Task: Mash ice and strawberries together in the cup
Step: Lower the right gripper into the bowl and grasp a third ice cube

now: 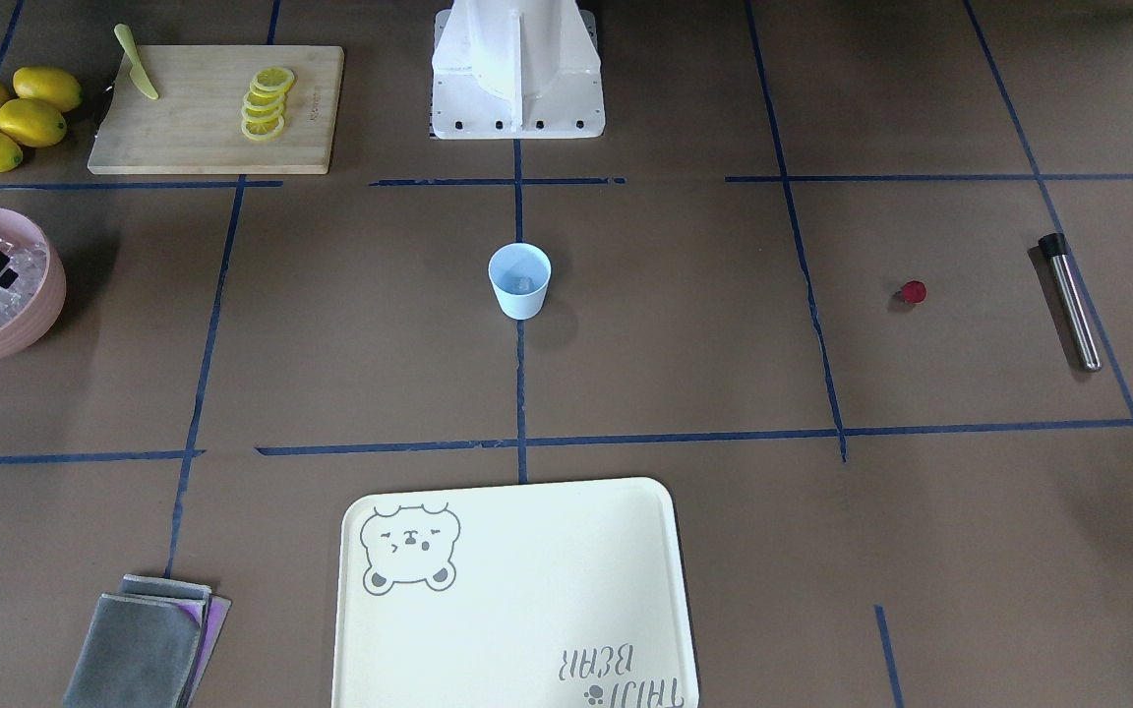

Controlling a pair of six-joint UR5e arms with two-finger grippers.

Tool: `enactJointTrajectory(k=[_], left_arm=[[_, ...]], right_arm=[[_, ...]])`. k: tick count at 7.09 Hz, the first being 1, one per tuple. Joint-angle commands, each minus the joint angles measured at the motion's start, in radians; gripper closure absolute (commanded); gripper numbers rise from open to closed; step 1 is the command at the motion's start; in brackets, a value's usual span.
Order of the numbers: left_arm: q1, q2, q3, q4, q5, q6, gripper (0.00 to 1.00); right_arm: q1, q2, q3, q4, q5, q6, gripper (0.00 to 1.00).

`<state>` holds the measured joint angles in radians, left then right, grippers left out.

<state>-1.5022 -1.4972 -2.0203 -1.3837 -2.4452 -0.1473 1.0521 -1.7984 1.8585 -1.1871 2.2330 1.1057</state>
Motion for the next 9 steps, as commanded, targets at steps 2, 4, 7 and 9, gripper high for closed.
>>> enactJointTrajectory(k=[2,4,7,9], left_arm=[[-0.001,0.000,0.000,0.000,0.000,0.000,0.00],[-0.001,0.002,-0.006,0.002,-0.003,0.000,0.00],[-0.003,0.026,-0.035,0.003,-0.032,0.000,0.00],[-0.001,0.028,-0.035,0.003,-0.032,-0.020,0.00]], right_arm=[[-0.015,-0.001,-0.015,-0.002,-0.007,0.006,0.23],[-0.024,-0.001,-0.022,-0.002,-0.007,0.008,0.27],[-0.023,-0.001,-0.021,-0.002,-0.006,0.006,0.87],[-0.023,-0.001,-0.019,-0.002,-0.001,0.006,1.00]])
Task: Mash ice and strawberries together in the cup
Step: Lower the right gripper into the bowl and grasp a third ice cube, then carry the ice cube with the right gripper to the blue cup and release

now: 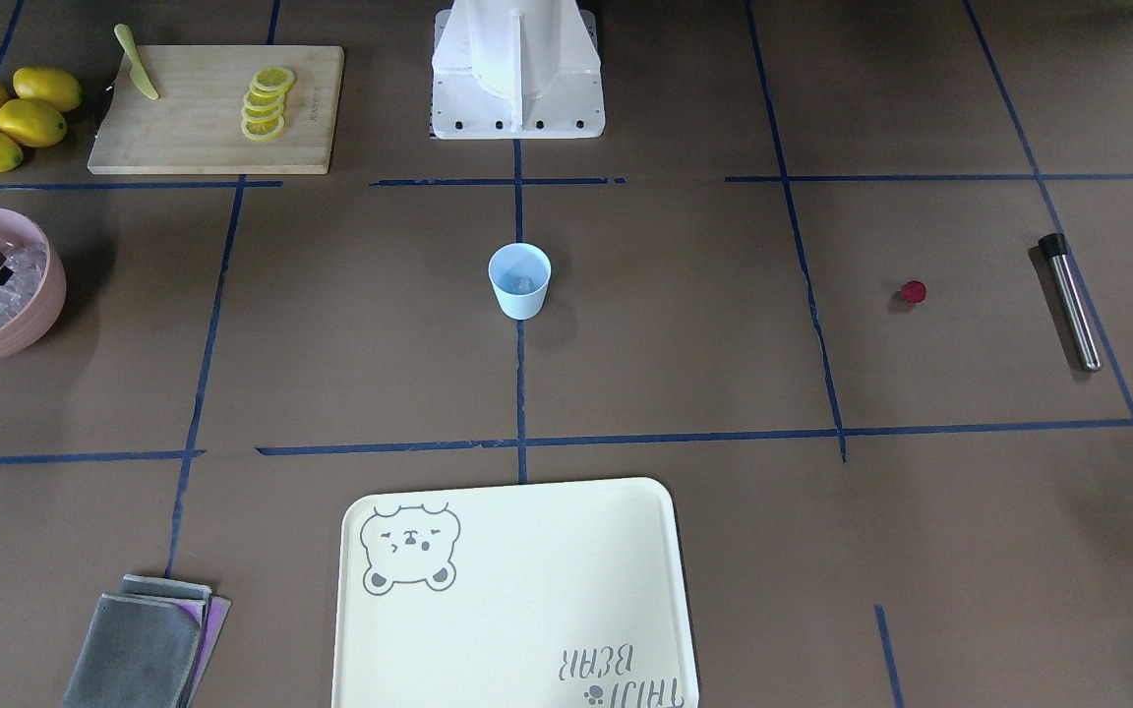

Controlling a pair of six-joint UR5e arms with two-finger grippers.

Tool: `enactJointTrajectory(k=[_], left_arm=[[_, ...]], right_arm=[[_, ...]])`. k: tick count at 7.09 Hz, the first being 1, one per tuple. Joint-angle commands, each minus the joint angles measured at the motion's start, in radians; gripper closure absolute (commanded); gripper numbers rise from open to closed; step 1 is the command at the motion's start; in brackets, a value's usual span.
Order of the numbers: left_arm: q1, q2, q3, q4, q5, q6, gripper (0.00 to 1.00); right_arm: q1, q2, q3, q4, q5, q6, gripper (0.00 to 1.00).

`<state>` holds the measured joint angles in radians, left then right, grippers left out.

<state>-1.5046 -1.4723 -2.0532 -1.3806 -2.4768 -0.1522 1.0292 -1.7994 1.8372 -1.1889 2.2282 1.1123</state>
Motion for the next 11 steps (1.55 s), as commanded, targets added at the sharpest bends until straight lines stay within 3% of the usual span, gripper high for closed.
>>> enactJointTrajectory(k=[1,3,4,5,6,8,11], left_arm=[[0.001,0.003,-0.002,0.000,-0.001,-0.015,0.00],[0.001,0.003,-0.001,0.000,-0.001,-0.017,0.00],[0.001,0.003,-0.001,-0.001,-0.001,-0.017,0.00],[0.001,0.003,-0.001,-0.001,-0.001,-0.017,0.00],[0.001,0.003,-0.001,-0.001,-0.001,-0.017,0.00],[0.001,0.003,0.001,-0.001,-0.001,-0.018,0.00],[0.001,0.001,0.004,-0.003,-0.001,-0.027,0.00]], right_arm=[[0.003,0.002,0.023,0.002,0.007,0.001,1.00],[0.023,-0.041,0.244,0.000,-0.004,0.035,1.00],[0.019,0.009,0.270,0.000,-0.010,0.117,1.00],[-0.024,0.131,0.275,-0.003,-0.003,0.241,1.00],[-0.125,0.256,0.268,-0.008,-0.037,0.388,1.00],[-0.324,0.496,0.219,-0.052,-0.200,0.605,0.99],[-0.547,0.812,0.027,-0.113,-0.474,0.770,0.99]])
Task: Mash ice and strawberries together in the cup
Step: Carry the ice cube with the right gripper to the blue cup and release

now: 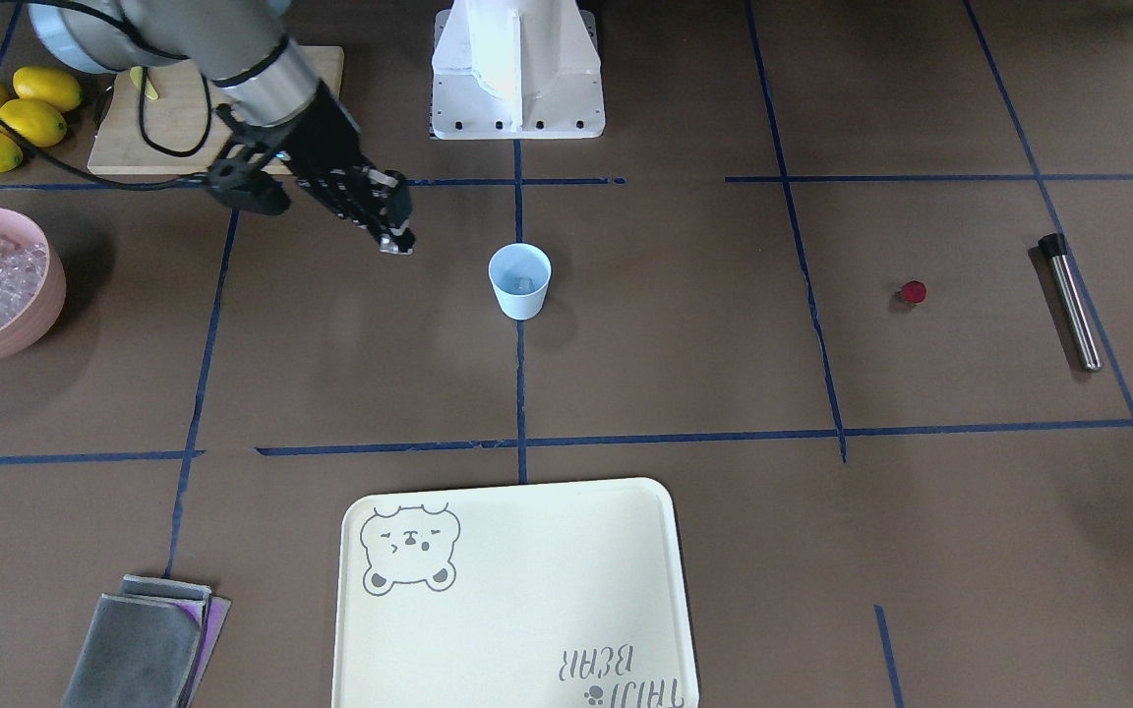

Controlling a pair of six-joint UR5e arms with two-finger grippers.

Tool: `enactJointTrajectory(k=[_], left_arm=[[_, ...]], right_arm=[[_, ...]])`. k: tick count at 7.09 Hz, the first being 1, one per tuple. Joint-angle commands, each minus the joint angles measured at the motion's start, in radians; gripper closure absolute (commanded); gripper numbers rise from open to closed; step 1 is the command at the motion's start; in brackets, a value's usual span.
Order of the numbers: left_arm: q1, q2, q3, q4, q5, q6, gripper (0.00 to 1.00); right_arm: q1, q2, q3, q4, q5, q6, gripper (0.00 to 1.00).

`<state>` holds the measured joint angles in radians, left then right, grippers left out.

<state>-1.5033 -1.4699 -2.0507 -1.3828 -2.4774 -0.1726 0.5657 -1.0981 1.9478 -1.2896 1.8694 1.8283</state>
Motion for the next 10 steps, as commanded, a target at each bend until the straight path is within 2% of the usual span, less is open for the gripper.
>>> enactJointTrajectory(k=[1,2,3,4,5,7,8,9,10], left_arm=[[0.000,0.000,-0.002,-0.002,0.000,-0.019,0.00],[0.000,0.000,-0.006,-0.002,0.000,-0.019,0.00],[0.000,0.000,-0.006,-0.002,0.000,-0.019,0.00],[0.000,0.000,-0.009,-0.001,0.000,-0.019,0.00],[0.000,0.000,-0.009,-0.001,0.000,-0.019,0.00],[0.009,0.000,-0.002,-0.001,0.000,-0.037,0.00],[0.061,-0.010,-0.008,-0.004,0.002,-0.118,0.00],[0.168,-0.039,-0.005,-0.040,0.015,-0.213,0.00],[0.273,-0.043,0.001,-0.120,0.079,-0.284,0.00]], right_arm=[[-0.114,0.130,-0.113,-0.011,-0.139,0.057,0.98],[-0.138,0.132,-0.131,-0.005,-0.168,0.057,0.97],[-0.154,0.132,-0.142,-0.005,-0.191,0.055,0.92],[-0.156,0.132,-0.144,-0.004,-0.193,0.057,0.57],[-0.156,0.132,-0.145,-0.005,-0.193,0.057,0.01],[-0.155,0.130,-0.141,-0.008,-0.191,0.055,0.00],[-0.124,0.126,-0.104,-0.014,-0.181,0.051,0.00],[-0.048,0.089,-0.031,-0.061,-0.114,0.046,0.00],[0.097,0.022,0.043,-0.104,0.062,0.014,0.00]])
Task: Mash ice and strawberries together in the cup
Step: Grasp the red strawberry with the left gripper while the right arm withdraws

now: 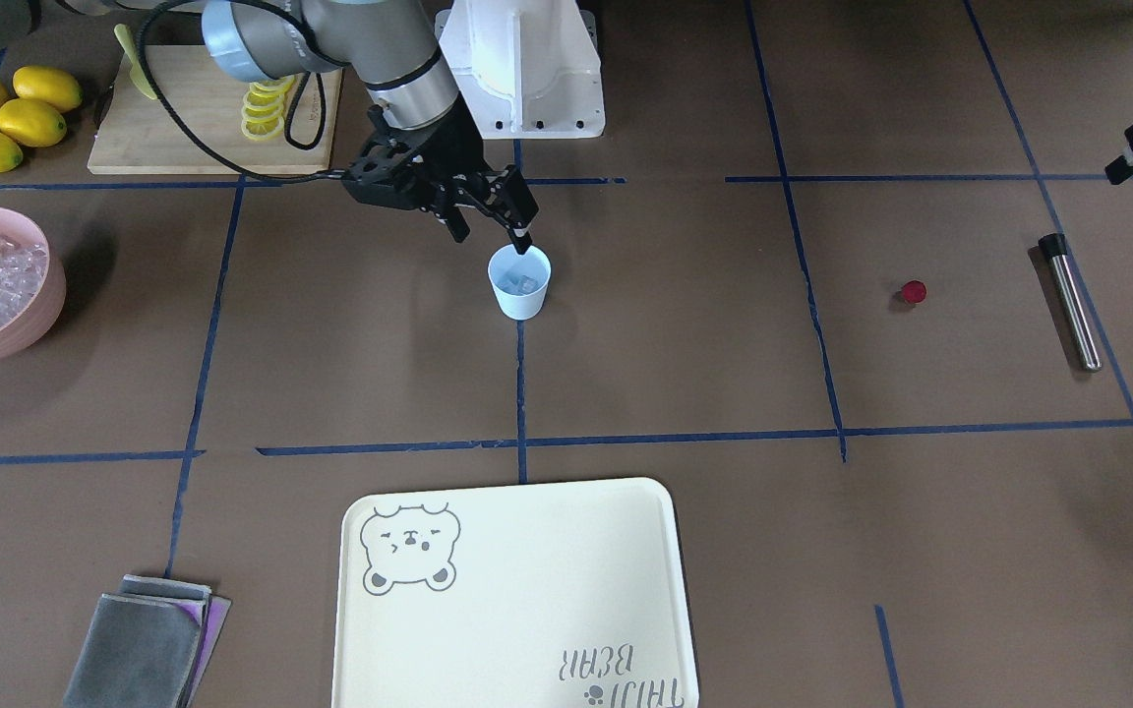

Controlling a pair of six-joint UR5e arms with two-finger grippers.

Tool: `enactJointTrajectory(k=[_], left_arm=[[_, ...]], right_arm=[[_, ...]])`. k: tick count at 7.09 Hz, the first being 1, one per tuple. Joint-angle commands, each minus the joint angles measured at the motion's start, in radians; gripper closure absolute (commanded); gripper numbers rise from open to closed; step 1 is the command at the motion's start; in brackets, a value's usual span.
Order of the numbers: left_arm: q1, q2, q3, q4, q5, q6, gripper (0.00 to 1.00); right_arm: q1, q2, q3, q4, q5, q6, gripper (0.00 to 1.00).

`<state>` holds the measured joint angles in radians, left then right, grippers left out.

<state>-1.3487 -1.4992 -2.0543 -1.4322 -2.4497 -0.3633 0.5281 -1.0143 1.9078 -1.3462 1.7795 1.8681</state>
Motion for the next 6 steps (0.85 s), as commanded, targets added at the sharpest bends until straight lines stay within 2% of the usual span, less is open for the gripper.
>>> enactJointTrajectory(k=[1,2,4,5,6], left_arm=[[0.232,-0.013,0.009,-0.114,0.158,-0.208,0.00],[0.318,-0.013,0.043,-0.196,0.223,-0.318,0.00],[0.415,-0.015,0.255,-0.528,0.242,-0.488,0.00],[0.469,-0.022,0.284,-0.577,0.324,-0.549,0.00],[0.546,-0.035,0.298,-0.574,0.389,-0.557,0.00]], right_arm=[[0.285,-0.126,0.115,-0.048,0.326,-0.137,0.00],[0.385,-0.200,0.122,-0.047,0.415,-0.246,0.00],[0.426,-0.280,0.131,-0.044,0.429,-0.392,0.00],[0.426,-0.282,0.132,-0.044,0.429,-0.394,0.00],[0.426,-0.280,0.134,-0.045,0.429,-0.392,0.00]])
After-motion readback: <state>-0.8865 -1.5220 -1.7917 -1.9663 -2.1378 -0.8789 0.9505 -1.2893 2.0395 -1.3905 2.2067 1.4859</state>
